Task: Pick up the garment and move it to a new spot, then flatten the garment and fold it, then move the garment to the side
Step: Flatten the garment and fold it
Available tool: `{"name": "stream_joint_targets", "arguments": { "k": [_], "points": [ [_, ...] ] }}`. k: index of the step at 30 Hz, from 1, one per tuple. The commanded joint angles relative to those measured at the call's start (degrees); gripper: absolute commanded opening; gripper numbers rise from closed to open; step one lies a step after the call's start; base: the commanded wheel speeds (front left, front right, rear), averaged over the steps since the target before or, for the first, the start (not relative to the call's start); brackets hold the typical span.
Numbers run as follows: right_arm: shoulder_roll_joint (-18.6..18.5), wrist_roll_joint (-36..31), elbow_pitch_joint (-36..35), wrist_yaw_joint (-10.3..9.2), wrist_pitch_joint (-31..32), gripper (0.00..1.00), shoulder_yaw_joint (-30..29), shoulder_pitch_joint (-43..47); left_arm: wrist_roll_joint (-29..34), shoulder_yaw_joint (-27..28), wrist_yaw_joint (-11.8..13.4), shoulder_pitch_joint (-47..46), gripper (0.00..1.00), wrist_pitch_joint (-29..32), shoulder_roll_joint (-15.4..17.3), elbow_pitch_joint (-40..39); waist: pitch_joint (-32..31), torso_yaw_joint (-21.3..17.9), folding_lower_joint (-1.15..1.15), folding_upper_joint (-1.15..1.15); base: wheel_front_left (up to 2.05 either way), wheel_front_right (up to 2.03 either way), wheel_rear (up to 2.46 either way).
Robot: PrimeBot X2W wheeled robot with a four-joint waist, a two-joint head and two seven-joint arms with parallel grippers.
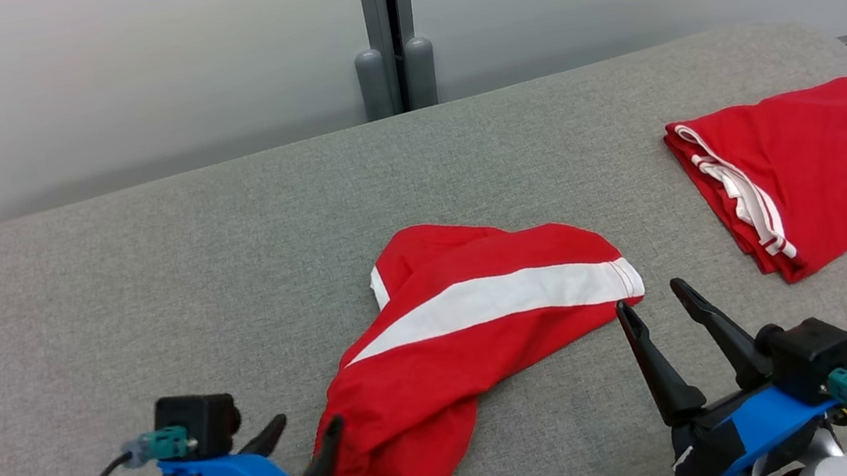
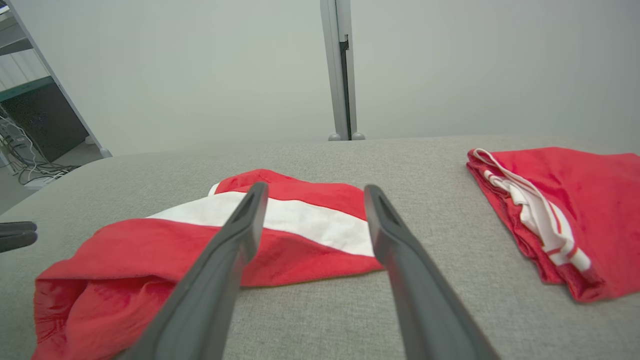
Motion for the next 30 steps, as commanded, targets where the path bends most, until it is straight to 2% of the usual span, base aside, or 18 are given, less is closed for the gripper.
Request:
{"name": "stream_joint_targets", "arguments": {
  "k": [1,4,7,16,20,30],
  "points": [
    [0.0,0.1,-0.2,0.02,-0.5,1.00,-0.2,0.1,-0.6,1.1,1.1,0.7,1.00,0.2,0.2,0.3,0.3,0.0,0.00,0.00,0.00,0.00,0.00],
    [0.0,0.2,-0.5,0.02,-0.5,1.00,-0.5,-0.2,-2.1,2.9,2.3,-0.7,1.00,0.4,-0.6,2.5,1.1,0.3,0.00,0.00,0.00,0.00,0.00],
    [0.0,0.1,-0.6,0.01,-0.4,1.00,-0.1,-0.9,-3.0,3.9,2.5,-3.4,1.00,1.3,-1.9,7.4,1.8,0.4,0.00,0.00,0.00,0.00,0.00],
    [0.0,0.3,-0.2,0.01,-0.7,1.00,1.1,-2.5,-5.6,3.1,-1.1,-9.5,1.00,4.7,-9.5,23.7,3.6,-1.2,0.00,0.00,0.00,0.00,0.00],
    [0.0,0.2,-0.1,0.02,-1.0,1.00,0.2,-2.0,-7.6,3.4,-3.4,-9.5,1.00,5.2,-11.6,25.6,3.8,-1.7,0.00,0.00,0.00,0.00,0.00],
    [0.0,0.6,-0.2,0.02,-1.2,1.00,0.0,-1.9,-5.6,-1.4,-4.3,-9.6,1.00,8.3,-13.7,27.8,4.0,-1.4,0.00,0.00,0.00,0.00,0.00]
  ]
}}
